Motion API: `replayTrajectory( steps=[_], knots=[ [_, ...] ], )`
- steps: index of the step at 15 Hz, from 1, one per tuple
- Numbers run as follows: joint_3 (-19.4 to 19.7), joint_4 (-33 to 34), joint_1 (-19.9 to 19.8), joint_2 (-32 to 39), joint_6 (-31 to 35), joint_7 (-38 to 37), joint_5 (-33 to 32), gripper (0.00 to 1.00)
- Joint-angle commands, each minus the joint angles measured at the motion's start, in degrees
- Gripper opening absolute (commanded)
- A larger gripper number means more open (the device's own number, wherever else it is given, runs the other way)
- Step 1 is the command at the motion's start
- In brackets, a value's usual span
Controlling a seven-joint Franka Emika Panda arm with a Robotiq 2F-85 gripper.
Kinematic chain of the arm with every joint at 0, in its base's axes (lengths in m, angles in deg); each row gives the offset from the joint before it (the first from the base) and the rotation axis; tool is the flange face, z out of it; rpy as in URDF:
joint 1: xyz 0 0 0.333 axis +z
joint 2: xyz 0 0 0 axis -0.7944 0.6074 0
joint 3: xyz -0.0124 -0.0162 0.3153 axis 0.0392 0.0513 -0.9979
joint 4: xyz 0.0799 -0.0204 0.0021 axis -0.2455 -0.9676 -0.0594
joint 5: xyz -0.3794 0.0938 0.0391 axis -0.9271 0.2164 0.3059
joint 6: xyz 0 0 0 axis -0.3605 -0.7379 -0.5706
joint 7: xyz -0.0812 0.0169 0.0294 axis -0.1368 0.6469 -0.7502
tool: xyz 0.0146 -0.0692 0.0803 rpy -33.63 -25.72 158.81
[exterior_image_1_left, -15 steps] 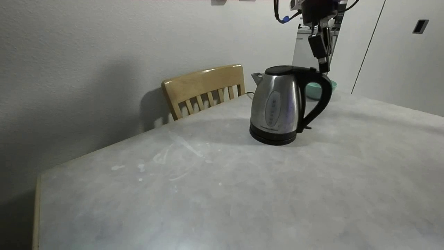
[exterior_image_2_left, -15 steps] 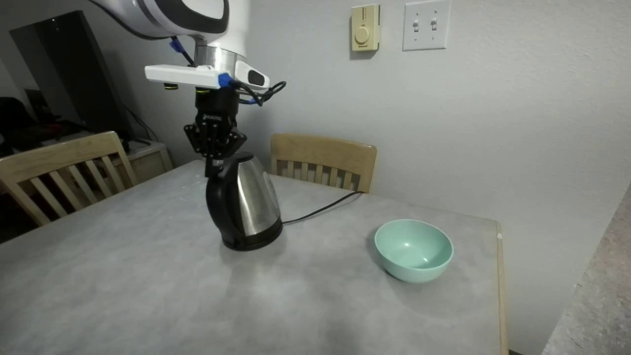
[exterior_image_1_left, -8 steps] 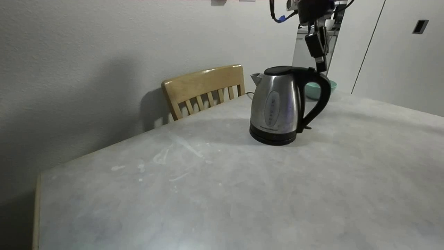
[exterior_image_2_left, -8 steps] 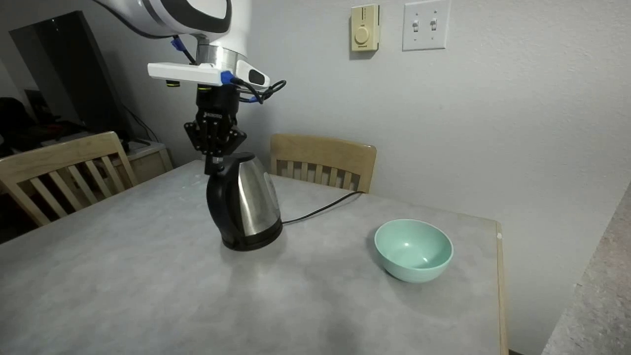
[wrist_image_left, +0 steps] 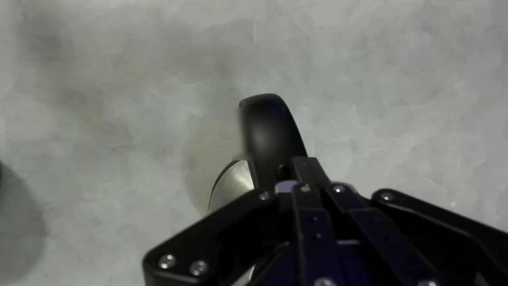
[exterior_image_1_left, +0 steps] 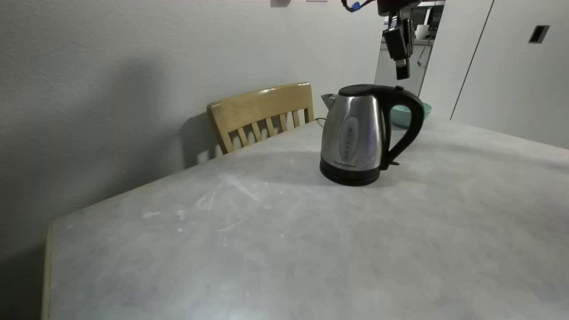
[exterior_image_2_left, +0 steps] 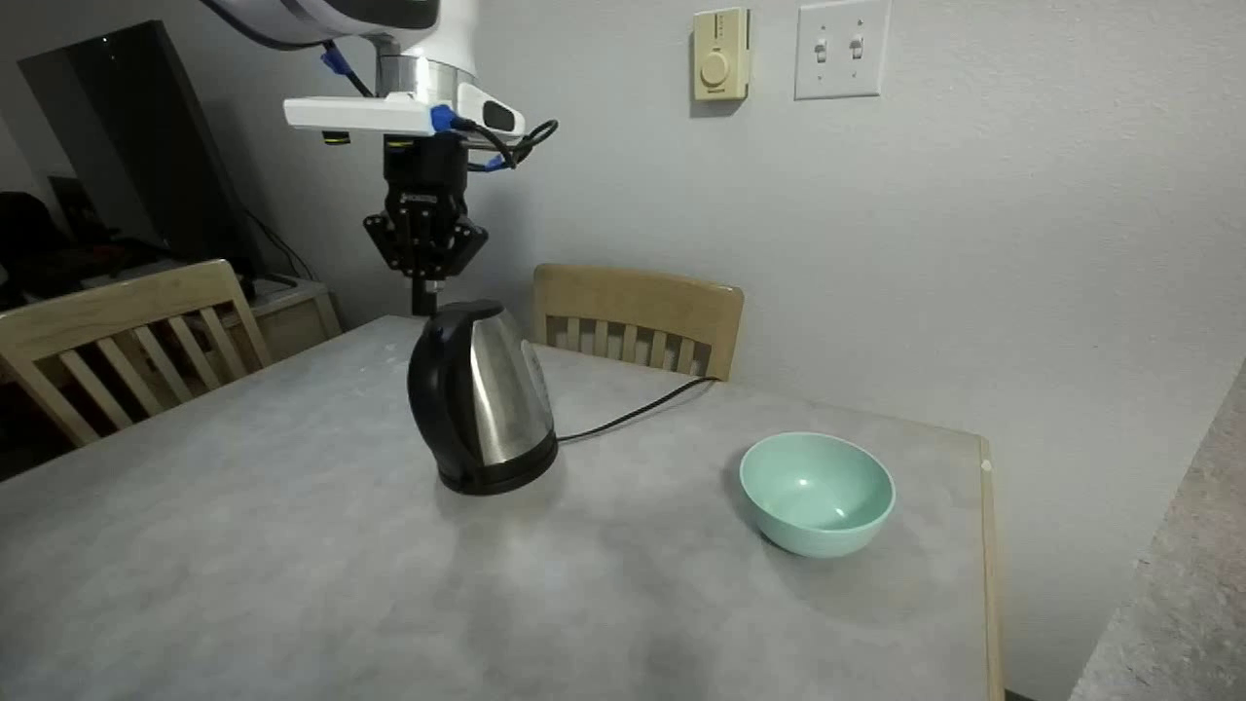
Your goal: Press the button on the handle of the kettle to open the lid
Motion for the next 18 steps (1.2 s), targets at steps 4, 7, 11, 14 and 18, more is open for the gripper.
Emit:
replayTrajectory(
  steps=[4,7,11,14,18],
  knots=[
    [-0.29,0.13,-0.87,0.35,2.57,1.37,0.01,0.00],
    [-0.04,1.18,-1.07,3.34,1.48,0.74,-0.12,0.00],
    [-0.16,3.35,-1.15,6.15,-0.17,1.08,-0.23,0.00],
    [-0.33,3.70,-0.96,6.04,-0.67,1.37,-0.41,0.00],
    [-0.80,1.84,-0.45,2.38,0.08,2.47,-0.94,0.00]
  ],
)
